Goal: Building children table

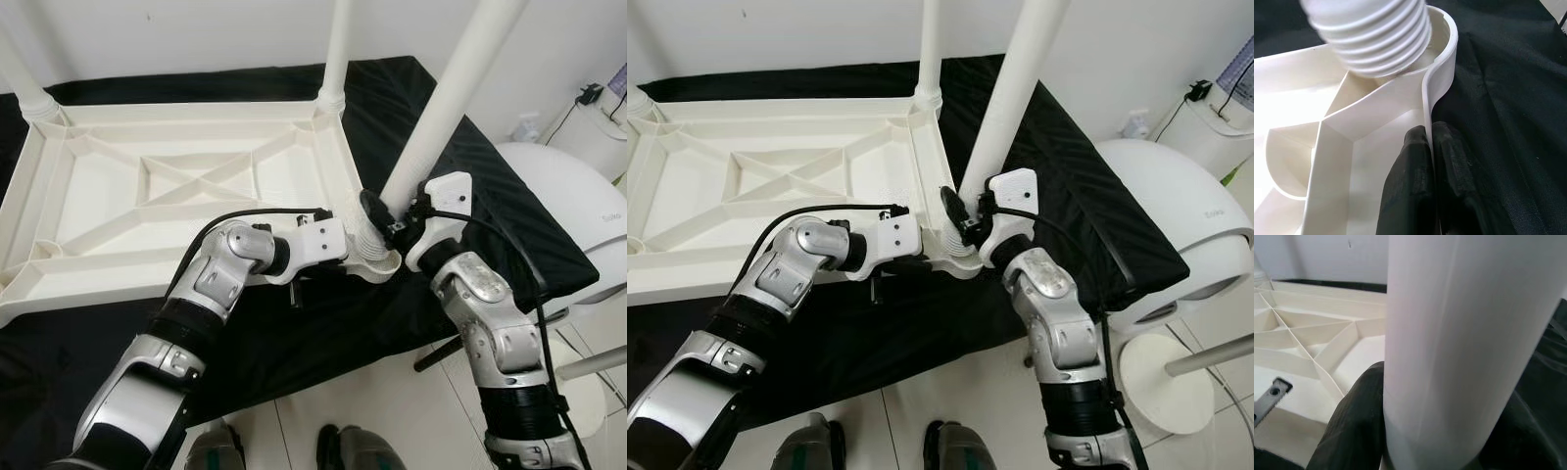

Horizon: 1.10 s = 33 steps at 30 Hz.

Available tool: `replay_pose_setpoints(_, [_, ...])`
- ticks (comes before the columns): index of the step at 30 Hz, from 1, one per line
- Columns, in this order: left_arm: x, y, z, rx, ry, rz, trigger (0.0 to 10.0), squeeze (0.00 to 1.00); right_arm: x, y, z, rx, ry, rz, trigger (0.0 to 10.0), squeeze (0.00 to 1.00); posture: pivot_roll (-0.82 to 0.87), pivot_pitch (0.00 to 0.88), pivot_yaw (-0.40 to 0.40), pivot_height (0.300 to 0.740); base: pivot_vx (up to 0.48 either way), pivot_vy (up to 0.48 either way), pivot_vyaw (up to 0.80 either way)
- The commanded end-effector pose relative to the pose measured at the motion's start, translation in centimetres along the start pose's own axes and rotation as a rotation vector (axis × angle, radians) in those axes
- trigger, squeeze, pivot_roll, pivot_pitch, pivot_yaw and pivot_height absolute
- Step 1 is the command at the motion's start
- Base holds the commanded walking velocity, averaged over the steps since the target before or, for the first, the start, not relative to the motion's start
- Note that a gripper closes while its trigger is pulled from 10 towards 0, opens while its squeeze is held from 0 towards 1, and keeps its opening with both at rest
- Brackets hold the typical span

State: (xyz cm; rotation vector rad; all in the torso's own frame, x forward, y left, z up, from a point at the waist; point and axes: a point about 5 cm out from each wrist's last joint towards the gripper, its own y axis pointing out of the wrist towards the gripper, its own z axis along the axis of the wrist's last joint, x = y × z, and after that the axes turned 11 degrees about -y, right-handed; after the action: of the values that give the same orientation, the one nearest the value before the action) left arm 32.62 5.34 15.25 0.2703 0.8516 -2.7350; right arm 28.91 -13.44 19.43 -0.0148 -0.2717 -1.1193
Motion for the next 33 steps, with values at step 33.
replay_pose_setpoints(33, [-1.5, -0.2, -2.2, -0.063, -0.015, 0.291, 10.0, 0.0, -0.1, -1.8, -5.3, -0.148, 0.079, -0.066, 10.0, 0.0, -0.02, 0.129, -0.053, 0.74, 0.0, 0.0, 0.0])
